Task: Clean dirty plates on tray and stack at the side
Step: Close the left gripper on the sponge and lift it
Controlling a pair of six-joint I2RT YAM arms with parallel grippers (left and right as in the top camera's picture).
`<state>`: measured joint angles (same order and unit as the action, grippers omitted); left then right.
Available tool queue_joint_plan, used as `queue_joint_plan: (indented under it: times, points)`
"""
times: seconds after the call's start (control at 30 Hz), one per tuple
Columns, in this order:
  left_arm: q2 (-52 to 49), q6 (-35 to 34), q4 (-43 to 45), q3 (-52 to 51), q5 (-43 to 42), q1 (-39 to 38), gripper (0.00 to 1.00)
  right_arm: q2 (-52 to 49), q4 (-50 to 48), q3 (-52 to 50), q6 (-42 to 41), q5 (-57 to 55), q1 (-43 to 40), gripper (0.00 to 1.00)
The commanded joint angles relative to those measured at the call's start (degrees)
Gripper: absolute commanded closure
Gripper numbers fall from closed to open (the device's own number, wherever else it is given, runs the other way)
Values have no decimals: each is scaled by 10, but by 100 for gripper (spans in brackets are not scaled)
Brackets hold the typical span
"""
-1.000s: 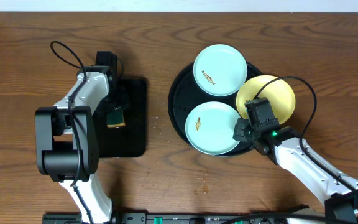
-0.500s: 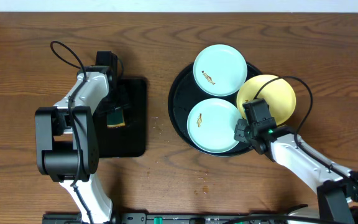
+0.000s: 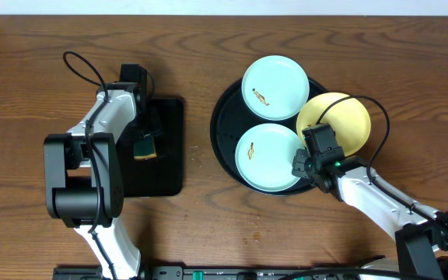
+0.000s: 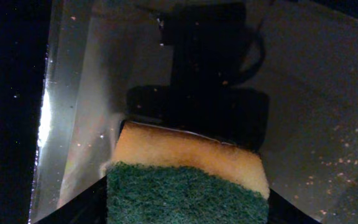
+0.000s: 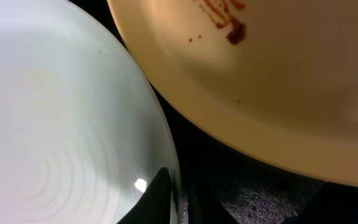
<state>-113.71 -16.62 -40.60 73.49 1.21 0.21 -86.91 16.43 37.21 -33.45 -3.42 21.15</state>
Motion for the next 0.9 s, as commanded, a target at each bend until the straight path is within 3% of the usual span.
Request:
queue_joint_plan:
  times: [0.0,0.03,0.13,0.17,0.2,0.23,0.27,0.57,0.63,0.67,0.73,0.87]
  points:
    - [-23,5,-3,-35,9,0,54,-3,0,-3,1,-6,3,90]
    - [-23,5,-1,-38,9,0,66,-3,0,-3,1,-6,3,90]
    - [-23,5,5,-41,9,0,70,-3,0,-3,1,-6,3,89]
    - [-23,5,5,-41,9,0,68,-3,0,-3,1,-6,3,89]
    - [-23,5,4,-41,9,0,58,-3,0,-3,1,-6,3,88]
    - [-23,5,4,-41,9,0,40,-3,0,-3,1,-6,3,88]
    - [-23,4,2,-41,9,0,35,-3,0,-3,1,-6,3,88]
    - [-23,4,-27,-43,9,0,42,-3,2,-3,1,-6,3,86]
    - [-23,5,-17,-51,9,0,50,-3,3,-3,1,-6,3,85]
    - [-23,5,-10,-56,9,0,61,-3,3,-3,1,-6,3,85]
    - [-23,5,-5,-61,9,0,93,-3,4,-3,1,-6,3,85]
    - [1,5,-9,-43,7,2,93,-3,5,-3,1,-6,3,85]
